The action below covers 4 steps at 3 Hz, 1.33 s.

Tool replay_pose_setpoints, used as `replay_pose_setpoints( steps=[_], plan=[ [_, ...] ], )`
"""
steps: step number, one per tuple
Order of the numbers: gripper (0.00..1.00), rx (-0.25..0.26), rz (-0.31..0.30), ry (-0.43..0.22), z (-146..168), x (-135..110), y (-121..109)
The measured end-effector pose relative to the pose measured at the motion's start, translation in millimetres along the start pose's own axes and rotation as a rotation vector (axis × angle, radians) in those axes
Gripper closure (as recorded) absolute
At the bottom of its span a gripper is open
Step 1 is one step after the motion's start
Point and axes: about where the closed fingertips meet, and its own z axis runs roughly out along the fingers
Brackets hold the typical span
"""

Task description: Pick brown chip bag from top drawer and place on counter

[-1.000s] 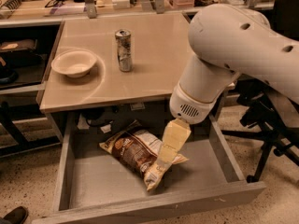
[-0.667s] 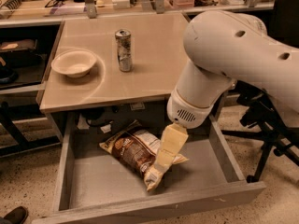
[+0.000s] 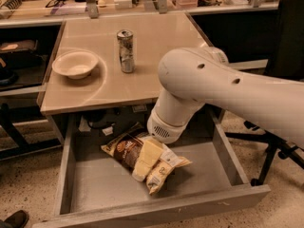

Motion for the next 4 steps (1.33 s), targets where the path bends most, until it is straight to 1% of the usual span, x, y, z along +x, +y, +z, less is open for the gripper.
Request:
replay_pose_setpoints(
  steps=[1, 2, 3, 4],
  plan=[
    [0.0, -0.06, 0.005, -0.004, 34.0, -12.0, 2.0],
    [0.0, -0.064, 0.006, -0.003, 36.3, -11.6, 1.7],
    [0.0, -0.081, 0.011, -0.019, 52.7, -11.8, 9.1],
    [0.0, -0.062, 0.017, -0.028, 80.8, -21.5, 5.1]
  ],
)
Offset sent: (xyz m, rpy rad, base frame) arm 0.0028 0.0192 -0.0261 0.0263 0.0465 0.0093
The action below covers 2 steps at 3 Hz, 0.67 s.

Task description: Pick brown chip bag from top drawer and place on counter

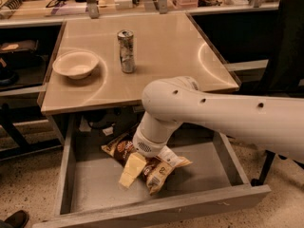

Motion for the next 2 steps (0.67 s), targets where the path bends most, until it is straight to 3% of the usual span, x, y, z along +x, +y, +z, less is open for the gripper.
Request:
replay_pose_setpoints(
  steps=[1, 2],
  plan=[
    [0.0, 0.049, 0.025, -0.006, 11.0, -6.2, -31.3],
    [0.0, 0.054, 0.026, -0.005, 11.3, -5.3, -33.7]
  ],
)
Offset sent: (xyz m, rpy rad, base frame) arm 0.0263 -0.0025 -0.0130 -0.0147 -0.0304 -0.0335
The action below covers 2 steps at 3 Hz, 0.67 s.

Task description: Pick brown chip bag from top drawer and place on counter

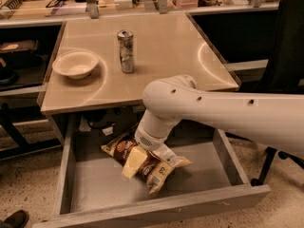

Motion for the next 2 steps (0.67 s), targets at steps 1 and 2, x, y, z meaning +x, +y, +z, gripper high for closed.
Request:
replay_pose_setpoints(
  steps=[1, 2],
  plan=[
    [0.0, 0.031, 0.039, 0.023, 7.1, 14.8, -12.4],
    [0.0, 0.067, 0.088, 0.06, 21.2, 32.9, -28.4]
  ],
)
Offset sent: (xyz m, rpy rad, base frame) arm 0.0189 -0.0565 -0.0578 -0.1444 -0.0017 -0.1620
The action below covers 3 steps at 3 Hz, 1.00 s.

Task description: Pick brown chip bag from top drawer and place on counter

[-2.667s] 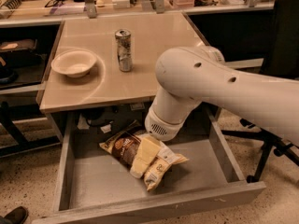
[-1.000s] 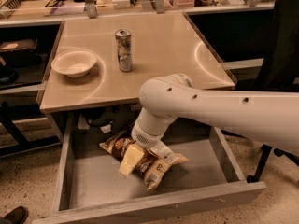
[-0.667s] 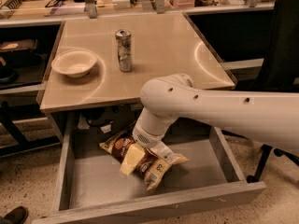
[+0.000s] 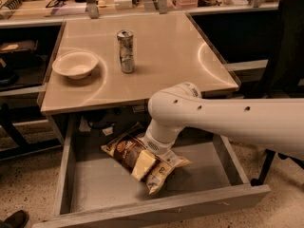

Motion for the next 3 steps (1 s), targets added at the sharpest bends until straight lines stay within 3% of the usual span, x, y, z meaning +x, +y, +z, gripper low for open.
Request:
replay_pose_setpoints(
  steps=[1, 3],
  plan=[
    [0.0, 0.007, 0.026, 0.017, 17.3, 6.9, -6.3],
    [0.42, 0.007, 0.027, 0.018, 17.5, 7.0, -6.4]
  ],
)
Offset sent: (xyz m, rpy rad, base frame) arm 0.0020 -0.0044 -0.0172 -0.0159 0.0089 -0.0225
